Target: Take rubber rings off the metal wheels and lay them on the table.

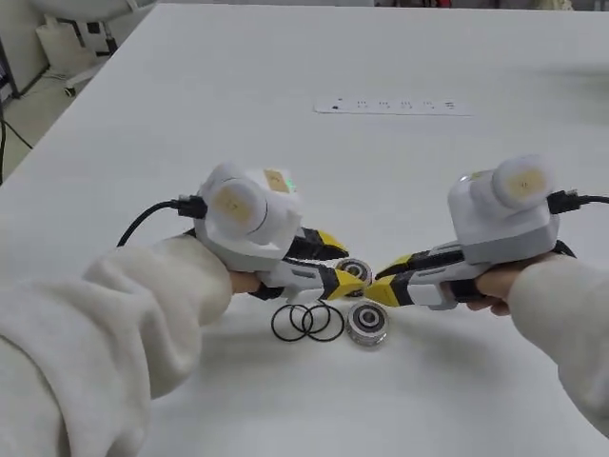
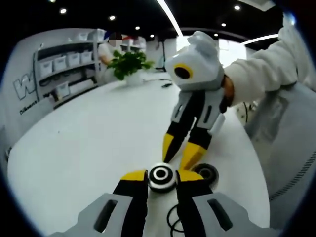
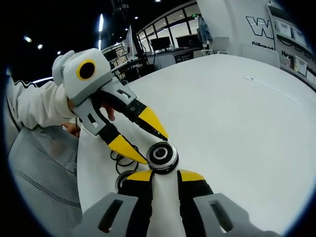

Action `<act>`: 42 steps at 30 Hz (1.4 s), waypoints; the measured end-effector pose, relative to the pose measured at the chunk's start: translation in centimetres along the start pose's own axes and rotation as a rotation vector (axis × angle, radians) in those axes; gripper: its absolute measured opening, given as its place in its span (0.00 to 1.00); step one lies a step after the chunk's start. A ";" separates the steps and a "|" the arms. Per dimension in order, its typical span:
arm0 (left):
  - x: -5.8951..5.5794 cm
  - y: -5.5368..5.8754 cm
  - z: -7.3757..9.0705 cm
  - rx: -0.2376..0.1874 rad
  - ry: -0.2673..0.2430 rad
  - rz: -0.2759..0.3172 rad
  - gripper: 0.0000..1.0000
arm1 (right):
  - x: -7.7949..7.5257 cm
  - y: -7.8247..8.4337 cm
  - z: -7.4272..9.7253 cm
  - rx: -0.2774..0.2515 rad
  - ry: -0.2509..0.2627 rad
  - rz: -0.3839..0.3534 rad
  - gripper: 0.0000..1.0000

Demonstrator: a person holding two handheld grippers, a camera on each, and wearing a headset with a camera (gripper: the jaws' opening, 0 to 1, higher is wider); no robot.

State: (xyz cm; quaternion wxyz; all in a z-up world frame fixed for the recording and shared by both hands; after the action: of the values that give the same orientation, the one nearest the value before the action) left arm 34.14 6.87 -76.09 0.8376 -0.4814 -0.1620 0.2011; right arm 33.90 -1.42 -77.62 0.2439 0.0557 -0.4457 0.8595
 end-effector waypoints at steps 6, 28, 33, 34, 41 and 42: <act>0.3 0.6 -0.2 0.022 -0.012 0.022 0.20 | 0.0 0.0 -0.1 -0.013 -0.005 0.002 0.16; 0.0 0.7 0.1 0.005 -0.018 0.085 0.14 | 0.0 -0.1 -0.3 0.015 0.008 0.123 0.08; -0.1 0.7 0.1 0.001 -0.018 0.086 0.14 | -0.3 -0.2 -0.1 0.008 0.027 0.123 0.00; -0.1 0.7 0.1 0.000 -0.019 0.084 0.14 | -0.3 -0.2 -0.1 0.005 0.028 0.102 0.00; -0.1 0.7 0.2 0.000 -0.024 0.055 0.13 | -0.3 0.0 0.2 -0.055 0.013 -0.139 0.00; -0.1 0.7 0.3 -0.001 -0.025 0.056 0.13 | -0.3 0.0 0.3 -0.065 0.012 -0.164 0.00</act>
State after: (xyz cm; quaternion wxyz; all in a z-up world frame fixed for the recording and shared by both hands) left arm 33.79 7.33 -76.60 0.8294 -0.4835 -0.1590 0.2302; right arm 34.13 -1.71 -77.52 0.3177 0.0787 -0.4659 0.8221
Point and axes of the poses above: the centre of the closed fingertips' face, and the gripper's own axes: z roughly backward along the fingers, x roughly to its left, y roughly out of its underside, the point moved 5 cm from there along z, roughly backward along the fingers, and after that the axes turned 7 degrees about -y, right-handed, at the moved point
